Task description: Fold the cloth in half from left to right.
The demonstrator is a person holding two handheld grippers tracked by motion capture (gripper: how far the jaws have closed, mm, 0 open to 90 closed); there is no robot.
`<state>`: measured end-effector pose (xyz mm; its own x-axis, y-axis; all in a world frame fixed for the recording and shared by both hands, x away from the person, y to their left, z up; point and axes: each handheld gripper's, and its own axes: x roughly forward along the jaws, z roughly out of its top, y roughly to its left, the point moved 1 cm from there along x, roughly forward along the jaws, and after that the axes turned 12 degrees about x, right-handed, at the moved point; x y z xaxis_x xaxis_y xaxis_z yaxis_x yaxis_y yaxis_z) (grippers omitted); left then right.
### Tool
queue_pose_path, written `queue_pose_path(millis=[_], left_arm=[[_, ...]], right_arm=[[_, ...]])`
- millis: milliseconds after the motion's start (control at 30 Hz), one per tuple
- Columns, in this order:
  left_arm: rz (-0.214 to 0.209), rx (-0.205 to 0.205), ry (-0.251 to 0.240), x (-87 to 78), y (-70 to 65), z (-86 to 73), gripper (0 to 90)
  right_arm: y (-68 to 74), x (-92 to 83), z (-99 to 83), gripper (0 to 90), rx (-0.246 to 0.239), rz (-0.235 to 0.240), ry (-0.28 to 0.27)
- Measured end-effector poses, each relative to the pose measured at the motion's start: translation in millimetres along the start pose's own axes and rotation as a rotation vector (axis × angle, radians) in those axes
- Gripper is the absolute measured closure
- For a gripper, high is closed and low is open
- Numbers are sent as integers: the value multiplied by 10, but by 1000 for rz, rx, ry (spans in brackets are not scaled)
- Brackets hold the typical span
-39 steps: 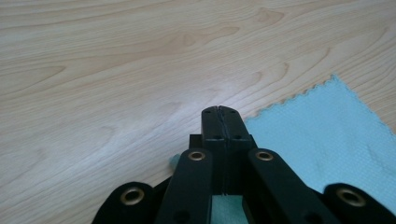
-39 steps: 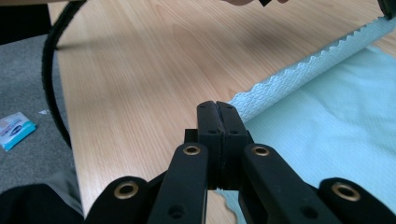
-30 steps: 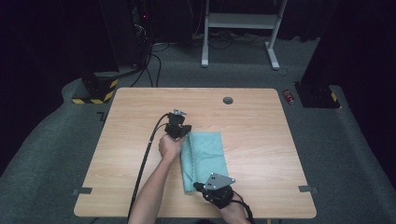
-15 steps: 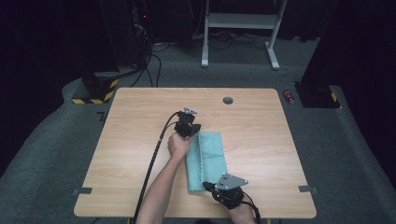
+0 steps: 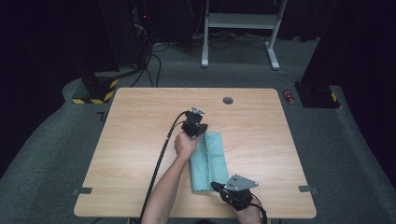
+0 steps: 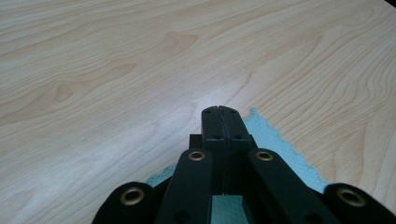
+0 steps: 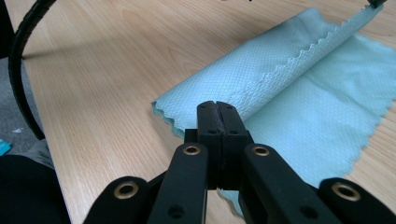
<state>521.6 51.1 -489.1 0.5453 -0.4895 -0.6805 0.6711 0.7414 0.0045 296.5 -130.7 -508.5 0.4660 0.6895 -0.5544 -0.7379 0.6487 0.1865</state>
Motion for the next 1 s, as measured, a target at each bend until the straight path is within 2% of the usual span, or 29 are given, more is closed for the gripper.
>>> queue_pose_path(millis=[167,467,1000], left_arm=[[-9,11,-6,85,-98,74,900],[2,17,11,177,-158,93,900],[-8,40,22,315,-286,129,900]], right_arm=[[-62,-73,-50,900,17,-18,-4],[-162,-147,-114,900,40,-39,-9],[-242,-230,-203,899,55,-64,9]])
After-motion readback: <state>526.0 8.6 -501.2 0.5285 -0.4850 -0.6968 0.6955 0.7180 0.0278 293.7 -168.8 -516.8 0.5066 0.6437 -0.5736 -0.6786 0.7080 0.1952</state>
